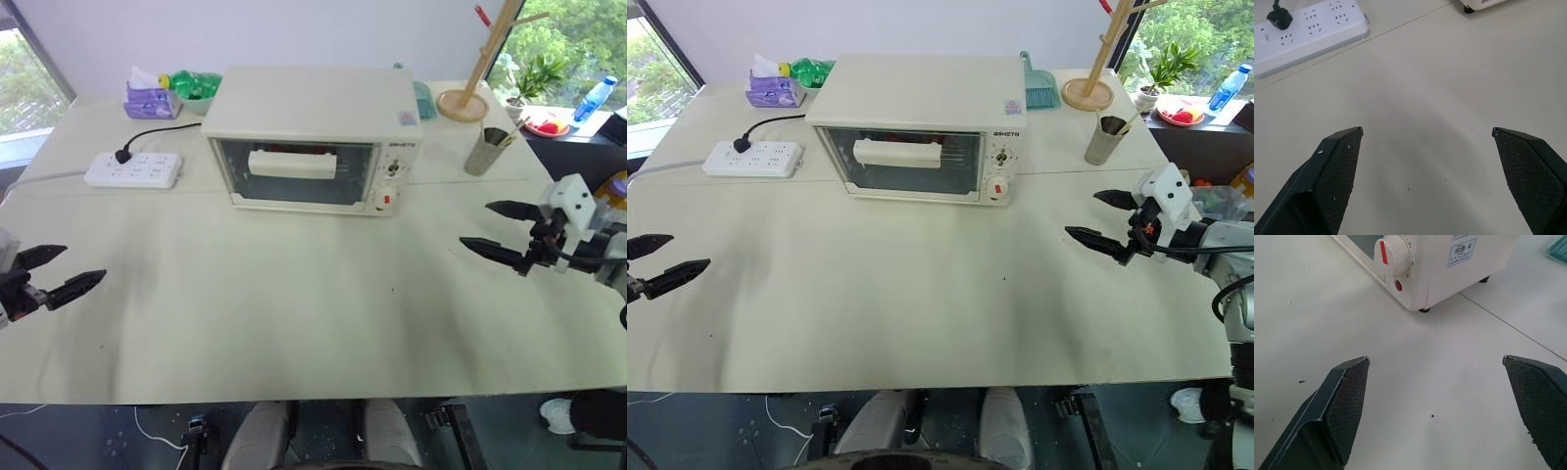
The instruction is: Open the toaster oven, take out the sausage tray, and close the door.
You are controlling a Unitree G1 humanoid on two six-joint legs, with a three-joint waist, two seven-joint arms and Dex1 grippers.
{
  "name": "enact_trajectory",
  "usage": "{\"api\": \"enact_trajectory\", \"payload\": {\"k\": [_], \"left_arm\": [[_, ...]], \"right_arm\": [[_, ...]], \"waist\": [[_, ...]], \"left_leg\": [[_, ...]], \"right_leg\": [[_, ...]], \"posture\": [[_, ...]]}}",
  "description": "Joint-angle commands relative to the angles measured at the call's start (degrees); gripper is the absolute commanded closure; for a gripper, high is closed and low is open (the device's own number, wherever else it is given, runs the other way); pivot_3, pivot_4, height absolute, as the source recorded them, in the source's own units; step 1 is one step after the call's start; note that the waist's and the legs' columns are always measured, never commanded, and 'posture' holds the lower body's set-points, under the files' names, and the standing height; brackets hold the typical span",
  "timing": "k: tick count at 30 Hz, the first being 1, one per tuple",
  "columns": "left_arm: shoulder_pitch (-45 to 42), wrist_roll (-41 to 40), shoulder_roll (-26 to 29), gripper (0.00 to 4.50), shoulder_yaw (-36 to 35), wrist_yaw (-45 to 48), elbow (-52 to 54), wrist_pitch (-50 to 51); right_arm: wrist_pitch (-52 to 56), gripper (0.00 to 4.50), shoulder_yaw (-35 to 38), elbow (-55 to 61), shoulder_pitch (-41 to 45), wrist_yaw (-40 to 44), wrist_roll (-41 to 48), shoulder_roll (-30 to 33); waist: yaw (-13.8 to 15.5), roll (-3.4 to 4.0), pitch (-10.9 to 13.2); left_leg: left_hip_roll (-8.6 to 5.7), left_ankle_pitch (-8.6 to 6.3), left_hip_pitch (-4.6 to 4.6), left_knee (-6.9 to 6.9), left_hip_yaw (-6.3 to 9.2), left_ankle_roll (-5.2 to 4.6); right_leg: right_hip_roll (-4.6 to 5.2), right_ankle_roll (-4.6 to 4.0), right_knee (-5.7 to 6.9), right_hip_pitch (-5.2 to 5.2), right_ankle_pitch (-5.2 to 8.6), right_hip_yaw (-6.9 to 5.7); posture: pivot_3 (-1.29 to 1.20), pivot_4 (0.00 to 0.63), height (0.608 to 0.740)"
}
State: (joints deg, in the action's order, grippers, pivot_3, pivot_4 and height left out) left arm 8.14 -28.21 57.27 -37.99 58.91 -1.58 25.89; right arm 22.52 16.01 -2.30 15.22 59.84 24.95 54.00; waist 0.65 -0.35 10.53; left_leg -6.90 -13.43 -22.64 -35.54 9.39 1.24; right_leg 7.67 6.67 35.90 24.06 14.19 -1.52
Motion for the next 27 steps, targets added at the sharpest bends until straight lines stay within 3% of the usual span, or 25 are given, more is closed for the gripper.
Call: {"api": "enact_trajectory", "payload": {"k": [1,19,27], "left_arm": [[-0.7,-0.2,0.2,0.04,-1.0,0.5,0.5,-1.3],[-3.5,-2.0,-0.1,0.04,-1.3,0.2,0.1,0.2],[-11.4,-9.0,0.9,0.04,3.9,2.0,8.3,6.7]], "right_arm": [[-0.5,0.0,1.1,2.3,0.5,-0.4,0.4,0.0],[-0.3,0.0,1.2,2.5,0.3,-0.4,1.3,-0.2],[7.3,0.0,-0.1,6.1,7.2,-1.0,5.9,-0.9]], "waist": [[0.0,0.0,0.0],[0.0,0.0,0.0],[0.0,-0.01,0.0]], "left_leg": [[0.0,0.0,0.0,0.0,0.0,0.0],[0.0,0.0,0.01,-0.01,-0.02,0.0],[0.0,0.01,0.01,-0.11,-0.04,0.0]], "right_leg": [[0.0,0.0,0.0,0.0,0.0,0.0],[-0.02,0.01,0.06,0.02,-0.01,0.02],[-0.03,-0.01,0.12,0.0,-0.03,0.05]], "posture": [[0.0,0.15,0.74],[0.0,0.15,0.74],[0.0,0.15,0.74]]}}
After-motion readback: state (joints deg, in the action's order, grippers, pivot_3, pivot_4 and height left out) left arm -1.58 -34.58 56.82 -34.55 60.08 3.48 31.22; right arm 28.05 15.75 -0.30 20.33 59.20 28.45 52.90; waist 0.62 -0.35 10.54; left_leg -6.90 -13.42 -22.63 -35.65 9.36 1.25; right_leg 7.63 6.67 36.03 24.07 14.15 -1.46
